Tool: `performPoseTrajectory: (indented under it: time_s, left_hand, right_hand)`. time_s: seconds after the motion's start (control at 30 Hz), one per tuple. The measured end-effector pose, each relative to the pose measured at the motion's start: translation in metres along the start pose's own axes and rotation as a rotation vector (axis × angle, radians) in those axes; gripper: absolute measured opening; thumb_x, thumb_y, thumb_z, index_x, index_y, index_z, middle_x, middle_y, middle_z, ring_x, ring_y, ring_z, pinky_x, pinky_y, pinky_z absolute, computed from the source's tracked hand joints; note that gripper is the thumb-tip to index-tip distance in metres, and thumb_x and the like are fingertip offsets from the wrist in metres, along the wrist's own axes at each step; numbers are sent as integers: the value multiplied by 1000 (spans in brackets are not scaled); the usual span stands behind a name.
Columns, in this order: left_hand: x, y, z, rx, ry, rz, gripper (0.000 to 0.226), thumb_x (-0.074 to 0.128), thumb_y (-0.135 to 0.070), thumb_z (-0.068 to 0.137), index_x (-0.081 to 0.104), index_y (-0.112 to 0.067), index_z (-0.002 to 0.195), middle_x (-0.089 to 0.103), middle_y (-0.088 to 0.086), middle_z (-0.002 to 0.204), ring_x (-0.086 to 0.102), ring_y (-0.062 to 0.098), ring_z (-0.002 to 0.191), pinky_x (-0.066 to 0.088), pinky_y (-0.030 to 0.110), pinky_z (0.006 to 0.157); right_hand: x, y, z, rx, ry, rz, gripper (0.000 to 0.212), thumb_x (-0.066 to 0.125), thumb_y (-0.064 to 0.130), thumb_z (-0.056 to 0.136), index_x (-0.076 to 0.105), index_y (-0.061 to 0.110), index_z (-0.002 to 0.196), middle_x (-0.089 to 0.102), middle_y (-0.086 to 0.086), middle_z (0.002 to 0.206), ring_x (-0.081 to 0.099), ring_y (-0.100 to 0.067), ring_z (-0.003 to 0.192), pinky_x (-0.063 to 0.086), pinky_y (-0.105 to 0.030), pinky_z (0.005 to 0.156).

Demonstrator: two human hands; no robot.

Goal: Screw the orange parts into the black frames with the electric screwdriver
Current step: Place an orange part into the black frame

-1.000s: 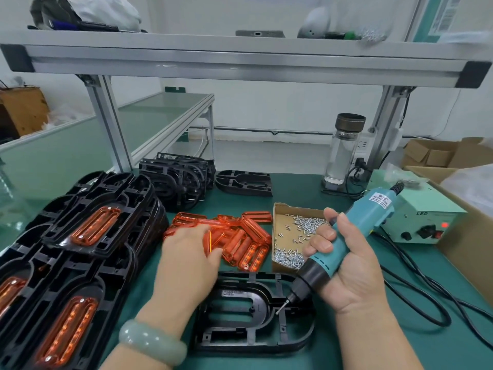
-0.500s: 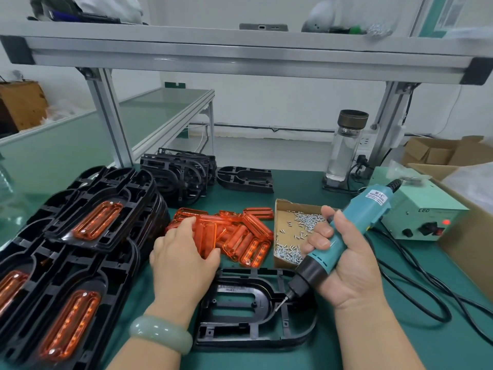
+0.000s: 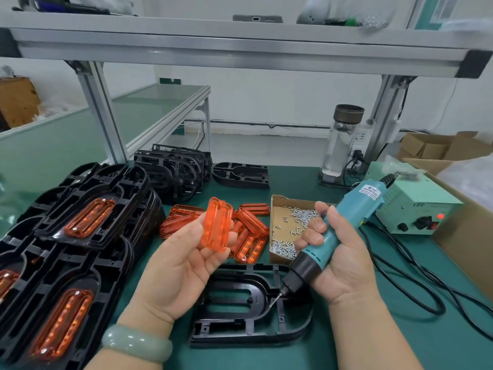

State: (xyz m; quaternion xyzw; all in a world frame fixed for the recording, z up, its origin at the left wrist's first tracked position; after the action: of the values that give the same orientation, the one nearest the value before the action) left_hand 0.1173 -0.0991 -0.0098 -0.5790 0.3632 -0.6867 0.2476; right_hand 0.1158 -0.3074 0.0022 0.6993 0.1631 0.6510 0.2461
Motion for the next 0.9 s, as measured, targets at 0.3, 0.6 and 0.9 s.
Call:
performPoseTrajectory:
  time_s: [0.3,0.6,0.9]
  left_hand:
    - [10,0,-7,-155,214,-107,37,42,-19,92,64,-5,118,63,26,115,70,31,92,59,28,67]
    - [12,-5,-11,-243,357,-185,70,79,-8,70,54,-29,132,65,22,111,65,44,96,59,38,76]
    - [8,1,-8,-177,256,-81,71,91,-6,51,65,-21,116,64,21,111,65,43,97,58,42,71]
  right_hand:
    - [0,-2,0,1,11,-12,23,61,23,77,56,15,99,46,5,58,43,-6,41,44,-21,44]
    - [2,-3,-1,-8,16,-18,26,62,23,77,55,15,100,45,5,58,43,-6,42,44,-21,45]
    - [1,-2,-2,-3,19,-6,24,62,24,76,56,15,98,46,5,58,43,-5,41,44,-21,44]
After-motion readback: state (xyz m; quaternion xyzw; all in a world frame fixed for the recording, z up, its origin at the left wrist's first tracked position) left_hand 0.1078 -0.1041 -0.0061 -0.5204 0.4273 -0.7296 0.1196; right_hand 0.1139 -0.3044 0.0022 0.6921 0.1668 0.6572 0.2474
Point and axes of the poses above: each hand's wrist, its own z-axis towards the middle knuckle, its own x-axis out of the palm, y = z × x, the point moved 3 cm from there along z, towards the middle knuckle
